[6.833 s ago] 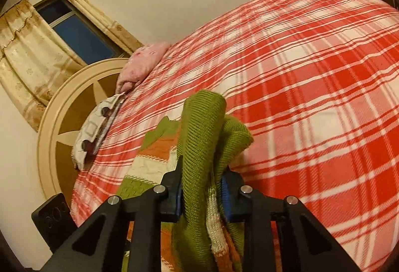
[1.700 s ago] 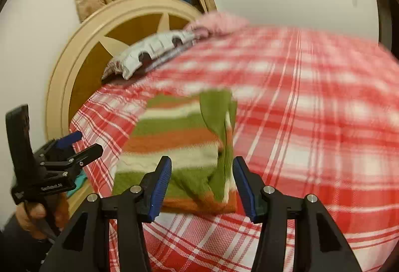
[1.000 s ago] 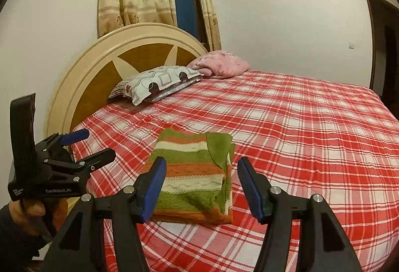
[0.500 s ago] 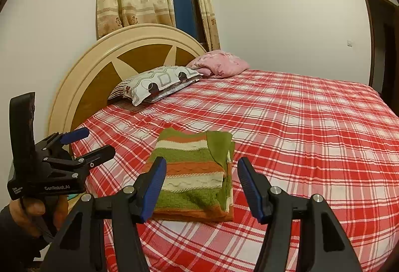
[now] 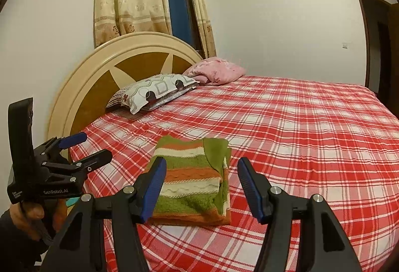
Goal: Fold small clothes
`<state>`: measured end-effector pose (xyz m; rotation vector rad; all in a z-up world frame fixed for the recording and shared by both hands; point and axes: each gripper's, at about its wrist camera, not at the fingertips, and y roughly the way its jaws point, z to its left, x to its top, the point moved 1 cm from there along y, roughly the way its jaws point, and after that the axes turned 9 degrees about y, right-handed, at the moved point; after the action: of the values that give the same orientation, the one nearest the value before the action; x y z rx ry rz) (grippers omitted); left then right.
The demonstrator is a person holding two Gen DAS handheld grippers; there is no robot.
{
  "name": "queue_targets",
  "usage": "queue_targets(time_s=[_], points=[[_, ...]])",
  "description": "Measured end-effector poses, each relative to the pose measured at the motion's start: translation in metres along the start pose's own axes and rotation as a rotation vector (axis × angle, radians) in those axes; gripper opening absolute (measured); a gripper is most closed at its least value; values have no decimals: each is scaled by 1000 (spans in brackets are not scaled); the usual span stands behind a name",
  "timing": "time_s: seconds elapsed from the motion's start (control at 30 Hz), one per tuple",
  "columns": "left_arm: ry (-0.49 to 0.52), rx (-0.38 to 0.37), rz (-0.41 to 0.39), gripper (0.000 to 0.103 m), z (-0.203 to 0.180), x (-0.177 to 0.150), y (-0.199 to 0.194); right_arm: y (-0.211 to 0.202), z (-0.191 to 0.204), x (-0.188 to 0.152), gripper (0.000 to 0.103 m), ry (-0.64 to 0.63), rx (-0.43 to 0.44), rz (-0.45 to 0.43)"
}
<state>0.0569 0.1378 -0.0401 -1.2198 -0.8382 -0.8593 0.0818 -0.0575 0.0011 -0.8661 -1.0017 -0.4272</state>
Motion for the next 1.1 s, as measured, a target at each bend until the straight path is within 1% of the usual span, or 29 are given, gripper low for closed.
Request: queue_targets(time_s=[0.27, 0.37, 0.6, 0.8, 1.0, 1.1], points=[[-5, 1, -23, 103, 3, 5, -6, -3, -2, 2, 61, 12, 0, -11], [-10, 4, -44, 103, 4, 7, -10, -5, 0, 2, 61, 3, -1, -19], [-42, 4, -72, 103, 10, 13, -18, -9, 7, 3, 61, -15, 5, -37], [-37, 5, -64, 103, 8, 12, -16, -13, 12, 3, 61, -31, 9, -49], [-55, -1, -43, 103, 11, 9, -12, -11, 12, 1, 61, -32, 9, -38], [-54, -1, -45, 103, 11, 9, -11, -10, 13, 0, 61, -33, 10, -36]])
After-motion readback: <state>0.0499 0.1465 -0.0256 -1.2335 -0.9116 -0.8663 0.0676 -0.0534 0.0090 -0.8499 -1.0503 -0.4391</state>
